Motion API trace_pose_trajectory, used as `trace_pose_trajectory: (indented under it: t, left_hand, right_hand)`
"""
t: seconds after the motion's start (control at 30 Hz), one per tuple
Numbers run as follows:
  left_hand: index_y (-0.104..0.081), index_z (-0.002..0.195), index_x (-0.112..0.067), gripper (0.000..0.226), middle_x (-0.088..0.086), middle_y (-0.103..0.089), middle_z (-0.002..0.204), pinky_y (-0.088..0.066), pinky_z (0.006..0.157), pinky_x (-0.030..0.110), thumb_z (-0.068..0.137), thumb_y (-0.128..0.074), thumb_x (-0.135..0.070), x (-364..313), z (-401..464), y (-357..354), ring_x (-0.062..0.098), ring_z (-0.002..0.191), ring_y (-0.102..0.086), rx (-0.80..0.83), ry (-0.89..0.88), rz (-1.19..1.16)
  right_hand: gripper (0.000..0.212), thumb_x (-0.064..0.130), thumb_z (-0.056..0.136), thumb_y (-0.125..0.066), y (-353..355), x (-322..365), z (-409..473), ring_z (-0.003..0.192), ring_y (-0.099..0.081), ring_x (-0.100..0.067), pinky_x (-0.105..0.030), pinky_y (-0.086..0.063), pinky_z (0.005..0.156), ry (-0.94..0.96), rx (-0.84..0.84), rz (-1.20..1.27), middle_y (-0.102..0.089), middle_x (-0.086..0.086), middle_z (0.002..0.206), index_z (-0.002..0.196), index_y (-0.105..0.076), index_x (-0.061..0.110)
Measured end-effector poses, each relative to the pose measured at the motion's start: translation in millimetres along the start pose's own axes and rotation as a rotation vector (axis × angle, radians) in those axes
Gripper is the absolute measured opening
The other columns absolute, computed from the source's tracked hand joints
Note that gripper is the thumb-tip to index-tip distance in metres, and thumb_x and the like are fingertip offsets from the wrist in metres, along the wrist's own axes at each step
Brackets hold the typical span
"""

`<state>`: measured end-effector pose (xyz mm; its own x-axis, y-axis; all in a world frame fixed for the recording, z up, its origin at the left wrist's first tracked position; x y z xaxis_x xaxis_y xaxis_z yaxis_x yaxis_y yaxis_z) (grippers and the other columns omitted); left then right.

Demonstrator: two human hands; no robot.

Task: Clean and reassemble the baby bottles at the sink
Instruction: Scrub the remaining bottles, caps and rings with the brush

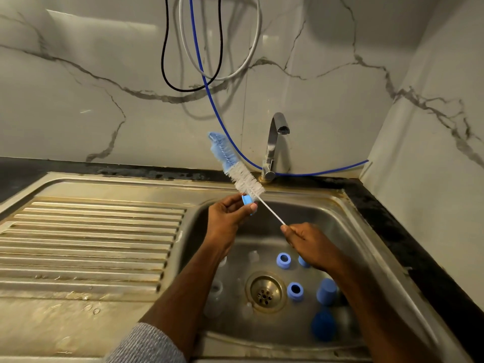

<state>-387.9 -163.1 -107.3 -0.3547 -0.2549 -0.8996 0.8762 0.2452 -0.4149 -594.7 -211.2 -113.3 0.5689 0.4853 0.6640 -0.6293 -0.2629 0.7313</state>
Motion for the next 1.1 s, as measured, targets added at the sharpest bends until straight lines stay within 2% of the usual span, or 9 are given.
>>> trace_pose_trajectory:
  t: [0.17, 0.27, 0.33, 0.5, 0.63, 0.83, 0.93, 1.03, 1.1]
  left_hand:
    - [-0.069, 0.117, -0.007, 0.047, 0.0, -0.078, 0.104, -0.057, 0.08, 0.019, 0.073, -0.085, -0.004, -7.4, 6.2, 16.2, 0.014, 0.1, -0.074, -0.091, -0.132, 0.167]
    - [-0.068, 0.12, -0.012, 0.05, -0.003, -0.076, 0.109, -0.058, 0.083, 0.02, 0.073, -0.086, -0.013, -0.9, 2.5, 7.3, 0.008, 0.101, -0.072, -0.05, -0.164, 0.429]
    - [-0.067, 0.121, -0.013, 0.055, -0.003, -0.074, 0.112, -0.059, 0.087, 0.024, 0.07, -0.087, -0.019, 0.7, 0.2, 2.6, 0.008, 0.102, -0.072, -0.054, -0.167, 0.477]
    - [-0.067, 0.117, -0.016, 0.058, -0.002, -0.076, 0.109, -0.058, 0.082, 0.02, 0.063, -0.086, -0.024, -10.7, 1.9, 13.1, 0.009, 0.101, -0.073, -0.093, -0.184, 0.27]
    - [-0.068, 0.118, -0.011, 0.049, 0.001, -0.077, 0.109, -0.059, 0.087, 0.025, 0.072, -0.084, -0.015, -8.4, 0.4, 7.1, 0.015, 0.104, -0.073, 0.002, -0.141, 0.246]
    - [-0.064, 0.117, -0.001, 0.041, 0.017, -0.074, 0.114, -0.061, 0.086, 0.033, 0.077, -0.07, -0.01, -13.1, -1.4, 7.1, 0.028, 0.108, -0.071, -0.039, 0.117, -0.497]
    - [-0.065, 0.113, -0.002, 0.038, 0.017, -0.073, 0.114, -0.06, 0.088, 0.035, 0.076, -0.07, -0.01, -16.8, -2.0, 10.7, 0.028, 0.108, -0.071, -0.069, 0.095, -0.448]
    - [-0.065, 0.116, -0.003, 0.042, 0.016, -0.075, 0.111, -0.062, 0.082, 0.031, 0.076, -0.072, -0.011, -12.7, -7.5, 1.1, 0.027, 0.103, -0.073, 0.029, 0.096, -0.233]
    - [-0.065, 0.117, -0.003, 0.042, 0.016, -0.074, 0.113, -0.062, 0.08, 0.029, 0.076, -0.072, -0.012, -8.5, -9.5, -3.8, 0.029, 0.105, -0.073, 0.055, 0.1, -0.204]
  right_hand:
    - [0.052, 0.043, 0.104, -0.046, 14.2, -10.5, -5.8, 0.048, -0.04, -0.005, -0.032, -0.039, 0.058, -0.019, 0.058, -0.04, -0.044, 0.008, 0.049, 0.056, -0.047, 0.024]
    - [0.052, 0.042, 0.105, -0.044, 4.2, -0.1, -4.2, 0.046, -0.043, -0.005, -0.027, -0.035, 0.054, -0.006, -0.041, -0.15, -0.046, 0.01, 0.046, 0.056, -0.045, 0.022]
    - [0.052, 0.041, 0.105, -0.044, 0.1, 4.6, -1.4, 0.047, -0.045, -0.004, -0.026, -0.033, 0.053, -0.007, -0.083, -0.172, -0.046, 0.008, 0.045, 0.057, -0.045, 0.021]
    - [0.051, 0.041, 0.104, -0.046, 19.1, -10.3, -9.7, 0.048, -0.04, -0.006, -0.032, -0.039, 0.059, -0.051, 0.068, -0.036, -0.043, 0.006, 0.049, 0.056, -0.046, 0.022]
    - [0.049, 0.039, 0.105, -0.046, 8.1, -1.4, -10.2, 0.048, -0.039, -0.004, -0.03, -0.039, 0.058, -0.021, 0.012, -0.019, -0.044, 0.007, 0.05, 0.058, -0.047, 0.023]
    - [0.049, 0.038, 0.105, -0.046, 1.3, -1.8, -7.3, 0.052, -0.042, -0.007, -0.028, -0.039, 0.058, -0.027, 0.045, 0.095, -0.045, 0.006, 0.053, 0.063, -0.051, 0.014]
    - [0.052, 0.04, 0.105, -0.046, -4.6, 0.7, -9.6, 0.052, -0.043, -0.006, -0.025, -0.039, 0.056, 0.001, 0.046, 0.045, -0.046, 0.006, 0.053, 0.065, -0.053, 0.006]
    - [0.049, 0.039, 0.104, -0.046, -3.6, 4.9, -6.9, 0.048, -0.043, -0.003, -0.021, -0.037, 0.052, 0.025, -0.086, 0.021, -0.046, 0.008, 0.05, 0.063, -0.052, 0.014]
    - [0.048, 0.039, 0.104, -0.047, -2.8, 5.3, -6.1, 0.048, -0.044, -0.002, -0.021, -0.038, 0.053, 0.024, -0.081, 0.039, -0.048, 0.009, 0.05, 0.063, -0.053, 0.016]
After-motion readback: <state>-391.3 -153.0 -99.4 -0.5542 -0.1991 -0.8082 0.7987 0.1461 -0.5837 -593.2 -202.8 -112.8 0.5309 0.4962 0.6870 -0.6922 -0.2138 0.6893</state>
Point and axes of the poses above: each hand's wrist, its own z-axis towards the middle knuckle, its own y-axis out of the back of the hand, x = y × z, the point moved 3 cm from there along z, towards the middle knuckle
